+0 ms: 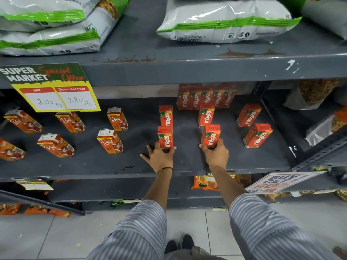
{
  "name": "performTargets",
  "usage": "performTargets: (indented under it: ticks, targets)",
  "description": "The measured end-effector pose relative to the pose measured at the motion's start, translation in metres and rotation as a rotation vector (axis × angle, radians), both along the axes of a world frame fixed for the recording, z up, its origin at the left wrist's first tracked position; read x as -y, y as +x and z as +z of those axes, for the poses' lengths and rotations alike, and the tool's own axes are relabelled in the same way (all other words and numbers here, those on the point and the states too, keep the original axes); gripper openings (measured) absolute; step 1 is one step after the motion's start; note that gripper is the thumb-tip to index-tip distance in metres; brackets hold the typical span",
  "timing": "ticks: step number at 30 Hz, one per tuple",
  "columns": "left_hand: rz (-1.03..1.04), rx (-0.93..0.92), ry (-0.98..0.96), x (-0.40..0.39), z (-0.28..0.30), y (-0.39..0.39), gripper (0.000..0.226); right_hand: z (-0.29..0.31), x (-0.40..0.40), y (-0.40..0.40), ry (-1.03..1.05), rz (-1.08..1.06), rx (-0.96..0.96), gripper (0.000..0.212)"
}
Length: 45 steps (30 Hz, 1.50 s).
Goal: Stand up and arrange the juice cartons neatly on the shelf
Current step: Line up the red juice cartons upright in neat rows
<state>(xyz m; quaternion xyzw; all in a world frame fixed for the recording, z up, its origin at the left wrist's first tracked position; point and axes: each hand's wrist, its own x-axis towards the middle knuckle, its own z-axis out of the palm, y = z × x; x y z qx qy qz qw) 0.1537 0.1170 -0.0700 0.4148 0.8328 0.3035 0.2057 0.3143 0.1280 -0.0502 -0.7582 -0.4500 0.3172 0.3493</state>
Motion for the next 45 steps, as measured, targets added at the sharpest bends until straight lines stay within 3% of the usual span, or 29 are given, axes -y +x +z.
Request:
performTargets:
  ticks: [26, 38, 45]
  targets:
    - [0.006, 0.007, -0.003, 0.001, 0.0, 0.0, 0.061, -0.003, 0.0, 0.003, 0.025, 0.009, 0.019, 0.057]
    - [-0.077, -0.014, 0.067, 0.012, -0.006, -0.01, 0.067, -0.009, 0.015, 0.025, 0.096, 0.02, -0.059, 0.07]
    - [0.009, 0.022, 0.045, 0.004, 0.002, -0.002, 0.06, -0.009, 0.021, 0.037, 0.076, 0.093, -0.027, 0.069]
